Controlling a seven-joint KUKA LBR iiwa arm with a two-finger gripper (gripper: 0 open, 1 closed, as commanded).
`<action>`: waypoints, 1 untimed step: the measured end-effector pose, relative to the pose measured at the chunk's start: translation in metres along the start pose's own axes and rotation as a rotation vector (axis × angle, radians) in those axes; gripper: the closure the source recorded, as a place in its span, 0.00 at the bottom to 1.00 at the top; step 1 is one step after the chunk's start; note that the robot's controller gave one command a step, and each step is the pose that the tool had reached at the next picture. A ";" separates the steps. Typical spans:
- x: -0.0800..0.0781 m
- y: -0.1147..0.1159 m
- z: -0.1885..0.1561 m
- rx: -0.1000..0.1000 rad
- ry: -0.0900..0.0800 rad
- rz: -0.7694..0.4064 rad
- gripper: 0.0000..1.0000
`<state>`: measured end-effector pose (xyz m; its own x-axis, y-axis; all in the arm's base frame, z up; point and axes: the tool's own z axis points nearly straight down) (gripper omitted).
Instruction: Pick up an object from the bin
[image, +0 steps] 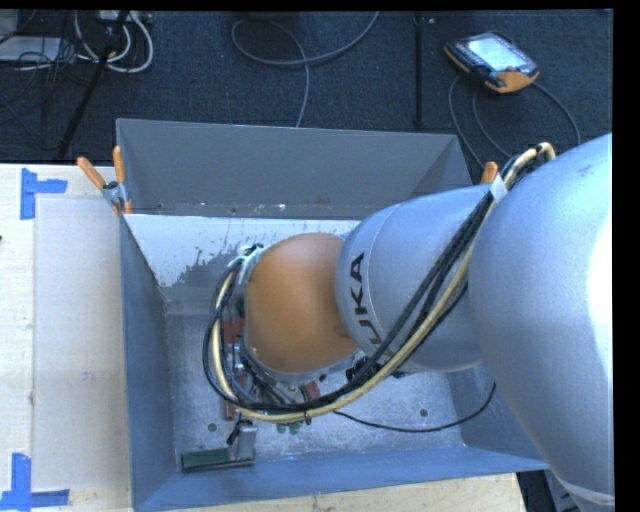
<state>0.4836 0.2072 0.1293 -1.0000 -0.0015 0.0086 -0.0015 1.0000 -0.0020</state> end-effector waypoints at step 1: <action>-0.002 -0.001 -0.003 -0.001 -0.006 0.004 0.00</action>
Offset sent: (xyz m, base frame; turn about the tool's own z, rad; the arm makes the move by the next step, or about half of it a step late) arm 0.0624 -0.0560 -0.0593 -0.1470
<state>0.4858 0.2063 0.1320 -1.0000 0.0024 0.0029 0.0024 1.0000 -0.0005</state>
